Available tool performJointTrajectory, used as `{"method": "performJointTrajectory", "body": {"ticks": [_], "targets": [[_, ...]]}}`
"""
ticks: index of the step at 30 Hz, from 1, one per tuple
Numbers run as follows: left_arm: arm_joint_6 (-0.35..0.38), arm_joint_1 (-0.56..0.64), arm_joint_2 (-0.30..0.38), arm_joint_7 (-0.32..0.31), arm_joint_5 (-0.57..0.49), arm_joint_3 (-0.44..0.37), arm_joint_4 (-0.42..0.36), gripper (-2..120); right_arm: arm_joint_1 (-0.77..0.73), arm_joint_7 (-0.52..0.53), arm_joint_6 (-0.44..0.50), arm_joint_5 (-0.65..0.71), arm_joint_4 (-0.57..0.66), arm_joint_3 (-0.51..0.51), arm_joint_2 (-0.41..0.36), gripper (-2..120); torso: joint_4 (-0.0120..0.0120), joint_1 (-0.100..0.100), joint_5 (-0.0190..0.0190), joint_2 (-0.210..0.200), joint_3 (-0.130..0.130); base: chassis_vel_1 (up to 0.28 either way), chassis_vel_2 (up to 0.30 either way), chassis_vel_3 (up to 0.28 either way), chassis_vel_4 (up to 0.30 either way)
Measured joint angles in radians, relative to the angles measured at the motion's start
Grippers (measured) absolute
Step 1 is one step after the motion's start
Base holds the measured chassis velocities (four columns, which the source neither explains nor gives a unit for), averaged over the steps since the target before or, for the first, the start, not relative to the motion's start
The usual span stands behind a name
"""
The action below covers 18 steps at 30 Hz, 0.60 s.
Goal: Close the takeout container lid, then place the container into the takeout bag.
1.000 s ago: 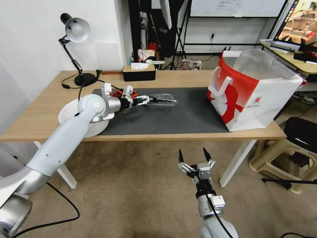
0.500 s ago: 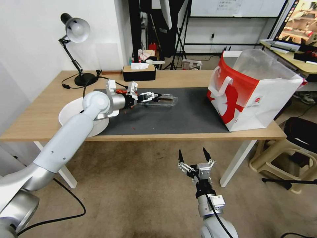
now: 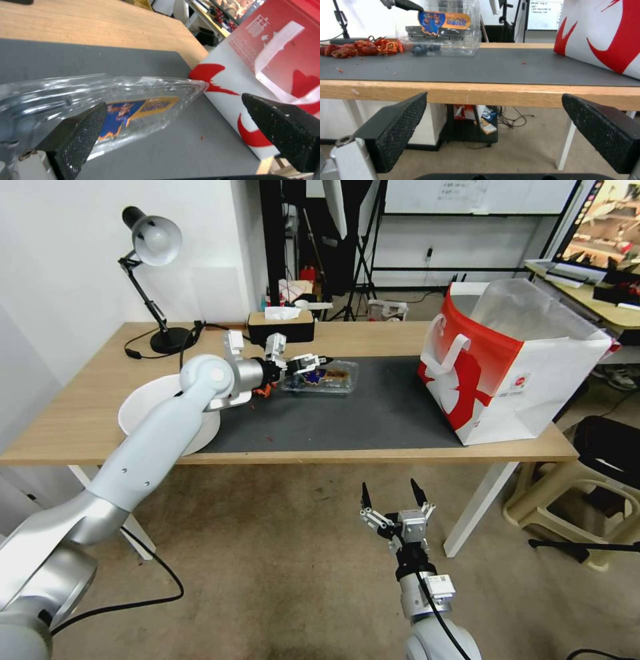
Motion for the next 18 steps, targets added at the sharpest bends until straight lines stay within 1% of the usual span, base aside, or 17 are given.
{"method": "performJointTrajectory", "body": {"ticks": [5, 10, 11, 18], "targets": [[-0.037, -0.023, -0.033, -0.012, 0.032, 0.020, 0.033, 100, 0.000, 0.000, 0.000, 0.002, 0.007, 0.002, 0.000, 100, -0.0001, 0.000, -0.0003, 0.000, 0.000, 0.000, 0.000, 0.000, 0.000], [-0.066, -0.033, -0.045, -0.011, 0.075, 0.042, 0.051, 100, -0.002, -0.001, 0.000, 0.002, 0.012, 0.002, 0.002, 100, -0.0001, 0.000, -0.0003, 0.000, 0.000, 0.000, 0.000, 0.000, 0.000], [-0.076, -0.038, -0.049, -0.011, 0.097, 0.053, 0.056, 100, -0.003, -0.001, 0.000, 0.003, 0.014, 0.002, 0.002, 100, 0.0000, 0.000, -0.0002, 0.000, 0.000, 0.000, 0.000, 0.000, 0.000], [-0.125, -0.049, -0.063, -0.022, 0.144, 0.088, 0.078, 100, -0.007, -0.002, 0.001, 0.003, 0.019, 0.003, 0.001, 100, 0.0000, 0.000, -0.0002, 0.000, 0.000, 0.000, 0.000, 0.000, 0.000]]}}
